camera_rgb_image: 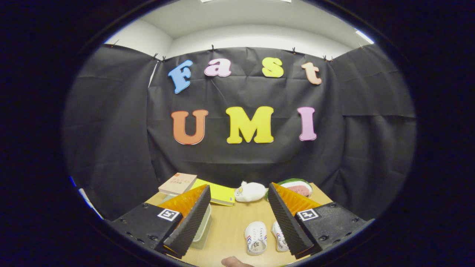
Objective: Open the storage box then place both shoes into the box .Put the left shoe in first, then the right shoe, with the right side of both shoes facing outward in a uniform manner.
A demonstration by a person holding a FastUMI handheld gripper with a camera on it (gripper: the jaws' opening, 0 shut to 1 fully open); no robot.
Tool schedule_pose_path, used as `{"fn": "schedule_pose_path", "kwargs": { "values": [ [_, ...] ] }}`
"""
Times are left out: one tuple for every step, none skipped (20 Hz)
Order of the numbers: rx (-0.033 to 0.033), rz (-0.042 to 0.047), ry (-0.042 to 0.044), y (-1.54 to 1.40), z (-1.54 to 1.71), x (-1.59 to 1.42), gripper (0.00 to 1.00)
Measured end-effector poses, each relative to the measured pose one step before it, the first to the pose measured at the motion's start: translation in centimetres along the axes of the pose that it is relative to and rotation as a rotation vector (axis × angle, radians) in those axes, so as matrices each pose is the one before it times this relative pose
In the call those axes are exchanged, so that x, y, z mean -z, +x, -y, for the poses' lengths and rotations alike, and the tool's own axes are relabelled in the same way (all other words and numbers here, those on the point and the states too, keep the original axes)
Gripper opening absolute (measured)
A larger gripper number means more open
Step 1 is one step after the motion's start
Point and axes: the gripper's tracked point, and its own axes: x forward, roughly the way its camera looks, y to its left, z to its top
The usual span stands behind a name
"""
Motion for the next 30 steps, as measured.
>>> {"fn": "schedule_pose_path", "kwargs": {
  "values": [
    [-0.02527, -0.0261, -0.00766, 0.945, 0.434, 0.816, 0.99],
    [-0.03158, -0.02194, -0.00037, 0.841, 0.018, 0.581, 0.99],
    [-0.04276, -0.02933, 0.00301, 0.922, -0.211, 0.791, 0.99],
    [-0.02663, -0.02838, 0.00369, 1.033, 0.057, 0.718, 1.0],
    [-0.02014, -0.02993, 0.00645, 0.81, 0.262, 0.829, 0.99],
    [-0.02767, -0.03491, 0.01087, 1.054, 0.149, 0.893, 0.99],
    [-0.03651, -0.03129, 0.02112, 1.083, -0.198, 0.816, 0.99],
    [-0.0374, -0.0323, 0.01851, 1.146, -0.239, 0.677, 1.0],
    [-0.02822, -0.03496, 0.01841, 1.065, 0.072, 0.622, 1.0],
    [-0.02714, -0.03563, 0.02102, 1.325, 0.099, 0.763, 1.0],
    [-0.03023, -0.03499, 0.02399, 0.891, -0.042, 0.522, 1.0],
    [-0.0283, -0.0348, 0.02551, 1.181, 0.204, 0.569, 1.0],
    [-0.02998, -0.03818, 0.02746, 1.365, 0.082, 0.841, 1.0],
    [-0.03063, -0.03691, 0.02914, 1.354, 0.087, 0.613, 1.0],
    [-0.03077, -0.04285, 0.03753, 1.42, 0.197, 0.576, 1.0],
    [-0.03142, -0.03822, 0.04264, 1.18, 0.155, 0.321, 1.0],
    [-0.03927, -0.03428, 0.05094, 0.954, -0.055, 0.349, 1.0],
    [-0.04246, -0.03178, 0.04903, 0.955, -0.091, 0.226, 1.0],
    [-0.04394, -0.03322, 0.03764, 1.139, -0.328, 0.096, 1.0],
    [-0.04884, -0.03706, 0.03388, 0.997, -0.182, 0.115, 1.0],
    [-0.04194, -0.0401, 0.02719, 0.834, -0.124, 0.457, 1.0],
    [-0.0407, -0.04034, 0.0295, 0.8, -0.04, 0.224, 1.0],
    [-0.03631, -0.03918, 0.02561, 0.57, -0.008, 0.611, 1.0],
    [-0.03645, -0.01803, 0.03342, 0.679, -0.045, -0.006, 1.0],
    [-0.04746, -0.02566, 0.02503, 0.676, -0.259, 0.107, 1.0],
    [-0.05525, -0.02723, 0.02656, 0.571, -0.446, -0.141, 1.0],
    [-0.06742, -0.03026, 0.02469, 0.201, -0.627, 0.128, 0.99],
    [-0.04421, -0.03545, 0.02502, 0.304, -0.134, 0.143, 0.99],
    [0.00225, -0.0262, 0.01811, 0.244, 0.574, -0.082, 0.99],
    [-0.00054, -0.01357, 0.01803, 0.353, 0.566, -0.26, 0.99]
  ]
}}
